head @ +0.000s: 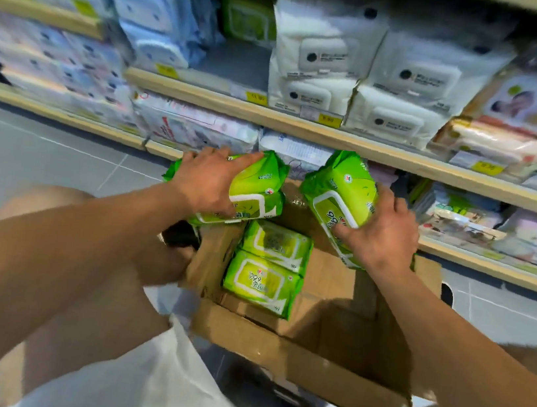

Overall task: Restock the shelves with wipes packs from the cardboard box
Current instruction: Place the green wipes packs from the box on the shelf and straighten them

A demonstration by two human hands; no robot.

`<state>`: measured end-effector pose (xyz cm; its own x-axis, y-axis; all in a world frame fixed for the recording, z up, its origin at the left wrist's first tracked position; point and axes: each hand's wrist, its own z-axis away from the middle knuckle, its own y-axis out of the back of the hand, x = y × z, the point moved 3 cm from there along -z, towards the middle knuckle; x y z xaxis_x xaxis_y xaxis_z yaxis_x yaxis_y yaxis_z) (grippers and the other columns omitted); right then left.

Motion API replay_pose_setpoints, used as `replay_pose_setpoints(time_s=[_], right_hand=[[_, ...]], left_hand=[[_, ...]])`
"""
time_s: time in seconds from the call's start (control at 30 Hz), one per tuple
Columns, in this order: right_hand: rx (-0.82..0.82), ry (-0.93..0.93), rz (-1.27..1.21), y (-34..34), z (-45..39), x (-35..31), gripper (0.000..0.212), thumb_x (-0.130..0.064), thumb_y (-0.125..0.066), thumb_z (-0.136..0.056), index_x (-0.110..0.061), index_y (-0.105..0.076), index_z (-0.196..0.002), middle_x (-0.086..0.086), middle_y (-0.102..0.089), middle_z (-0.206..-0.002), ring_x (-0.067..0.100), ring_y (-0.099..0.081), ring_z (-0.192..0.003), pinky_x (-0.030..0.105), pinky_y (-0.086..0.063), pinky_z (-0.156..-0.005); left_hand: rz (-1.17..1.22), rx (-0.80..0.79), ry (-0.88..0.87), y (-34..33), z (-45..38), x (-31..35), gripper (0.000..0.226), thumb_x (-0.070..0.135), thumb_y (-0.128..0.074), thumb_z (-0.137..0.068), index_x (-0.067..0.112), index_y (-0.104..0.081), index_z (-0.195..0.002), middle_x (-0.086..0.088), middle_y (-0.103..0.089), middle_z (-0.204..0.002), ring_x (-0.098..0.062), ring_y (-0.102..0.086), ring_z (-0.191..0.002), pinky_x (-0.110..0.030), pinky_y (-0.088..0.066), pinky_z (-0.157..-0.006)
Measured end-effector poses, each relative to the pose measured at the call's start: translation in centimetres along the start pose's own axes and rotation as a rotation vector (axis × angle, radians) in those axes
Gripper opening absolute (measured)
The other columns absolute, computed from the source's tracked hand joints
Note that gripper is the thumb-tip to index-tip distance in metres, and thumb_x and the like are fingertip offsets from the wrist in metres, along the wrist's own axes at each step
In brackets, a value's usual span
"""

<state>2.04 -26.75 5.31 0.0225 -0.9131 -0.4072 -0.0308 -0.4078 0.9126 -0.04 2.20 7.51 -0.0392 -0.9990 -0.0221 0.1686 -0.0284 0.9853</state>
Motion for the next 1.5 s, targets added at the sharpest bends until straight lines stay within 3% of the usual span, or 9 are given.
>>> replay_pose_setpoints(time_s=[0.33, 0.77, 0.93, 1.1, 1.33, 1.5], right_hand=[[-0.007, 0.252, -0.022, -1.1, -5.5, -15.3, 0.097, -0.055, -0.078, -0.058, -0.025, -0.037, -0.140, 0.012, -0.051, -0.125, 0.038, -0.048, -0.116, 0.049, -0.043, -0.092], [0.058, 0.423, 0.088, -4.2, -17.5, -30.4, 0.099, -0.057, -0.081, -0.060, -0.026, -0.035, -0.143, 0.012, -0.050, -0.127, 0.037, -0.047, -0.115, 0.047, -0.042, -0.095], [0.103, 0.439, 0.235, -5.5, -22.6, -33.0, 0.097, -0.055, -0.080, -0.065, -0.024, -0.033, -0.144, 0.014, -0.049, -0.131, 0.039, -0.048, -0.117, 0.047, -0.042, -0.094], [0.026, 0.428, 0.291, -8.7, -26.5, -33.7, 0.098, -0.053, -0.078, -0.067, -0.028, -0.026, -0.147, 0.010, -0.041, -0.142, 0.037, -0.042, -0.125, 0.045, -0.039, -0.101], [-0.011, 0.478, 0.425, -12.0, -29.9, -33.8, 0.099, -0.053, -0.080, -0.066, -0.030, -0.028, -0.147, 0.008, -0.048, -0.139, 0.036, -0.047, -0.123, 0.043, -0.037, -0.103], [-0.043, 0.453, 0.476, -12.9, -30.1, -33.5, 0.101, -0.056, -0.075, -0.071, -0.027, -0.019, -0.150, 0.006, -0.033, -0.149, 0.034, -0.029, -0.136, 0.048, -0.022, -0.114]], left_hand=[[0.009, 0.119, 0.176, 4.5, 2.0, -12.6, 0.113, 0.054, -0.078, -0.061, 0.049, -0.004, -0.147, -0.011, -0.045, -0.133, -0.036, -0.043, -0.120, -0.055, -0.037, -0.097], [0.135, 0.158, 0.322, 2.5, -2.4, -23.5, 0.113, 0.060, -0.075, -0.061, 0.048, -0.002, -0.146, -0.007, -0.042, -0.138, -0.034, -0.040, -0.123, -0.051, -0.035, -0.098], [0.154, 0.172, 0.316, 1.4, -6.0, -25.7, 0.113, 0.060, -0.074, -0.061, 0.048, -0.001, -0.147, -0.007, -0.042, -0.140, -0.033, -0.039, -0.125, -0.051, -0.034, -0.100], [0.149, 0.194, 0.304, 0.8, -9.5, -27.2, 0.114, 0.061, -0.075, -0.061, 0.048, -0.001, -0.147, -0.007, -0.041, -0.142, -0.033, -0.038, -0.127, -0.051, -0.033, -0.102], [0.152, 0.224, 0.265, 1.0, -12.4, -28.1, 0.114, 0.061, -0.076, -0.061, 0.048, -0.001, -0.146, -0.008, -0.043, -0.140, -0.034, -0.040, -0.124, -0.053, -0.036, -0.101], [0.136, 0.233, 0.253, 1.6, -12.3, -27.6, 0.115, 0.060, -0.076, -0.062, 0.050, 0.001, -0.146, -0.007, -0.041, -0.141, -0.032, -0.038, -0.126, -0.050, -0.033, -0.102]])
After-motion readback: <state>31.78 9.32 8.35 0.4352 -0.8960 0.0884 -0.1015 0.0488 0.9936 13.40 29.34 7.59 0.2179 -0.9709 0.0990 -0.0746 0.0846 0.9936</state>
